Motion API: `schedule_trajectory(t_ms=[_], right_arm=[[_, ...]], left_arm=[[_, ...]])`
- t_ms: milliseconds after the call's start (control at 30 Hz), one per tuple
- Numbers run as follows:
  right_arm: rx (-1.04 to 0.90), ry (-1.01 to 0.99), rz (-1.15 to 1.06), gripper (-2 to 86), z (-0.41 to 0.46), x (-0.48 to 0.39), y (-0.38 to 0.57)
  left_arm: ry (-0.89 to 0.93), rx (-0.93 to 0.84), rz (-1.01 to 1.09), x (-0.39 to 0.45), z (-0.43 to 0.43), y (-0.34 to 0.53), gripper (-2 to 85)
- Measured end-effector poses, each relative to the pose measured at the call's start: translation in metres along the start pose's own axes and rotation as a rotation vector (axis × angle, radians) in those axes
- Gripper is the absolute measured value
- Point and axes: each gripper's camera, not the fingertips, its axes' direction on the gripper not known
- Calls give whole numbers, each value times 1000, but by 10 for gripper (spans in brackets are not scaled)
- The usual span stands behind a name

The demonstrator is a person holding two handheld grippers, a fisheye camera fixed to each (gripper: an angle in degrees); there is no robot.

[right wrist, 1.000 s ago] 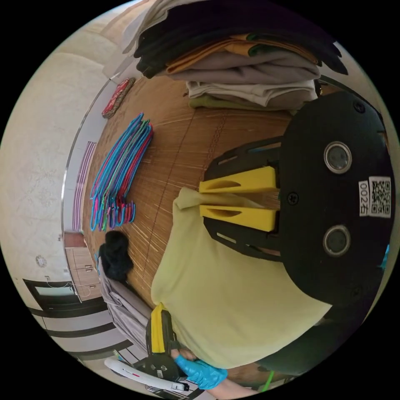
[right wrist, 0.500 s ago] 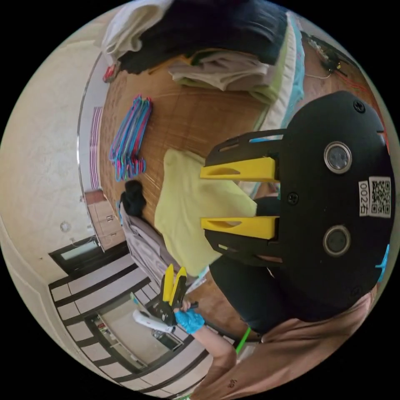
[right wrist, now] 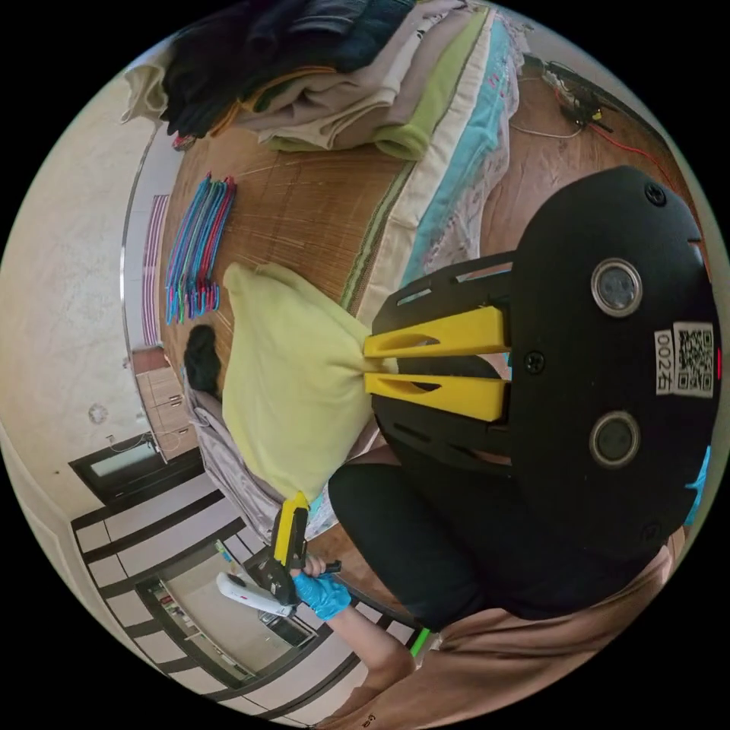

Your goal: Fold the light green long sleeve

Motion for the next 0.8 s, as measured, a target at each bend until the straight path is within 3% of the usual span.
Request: schedule_trajectory(t_ms=[267, 433, 633, 800], right_arm=[[-42, 155, -142, -7, -14, -29, 7], [-75, 145, -138, 4, -25, -34, 4], [22, 67, -82, 79, -38, -29, -6], [38, 111, -18, 24, -20, -20, -4]], left_arm=[[-22, 21, -19, -2, -14, 14, 17], [-12, 4, -17, 3, -18, 15, 3], [22, 31, -31, 0, -18, 9, 41], [-45, 18, -67, 4, 0, 9, 5]])
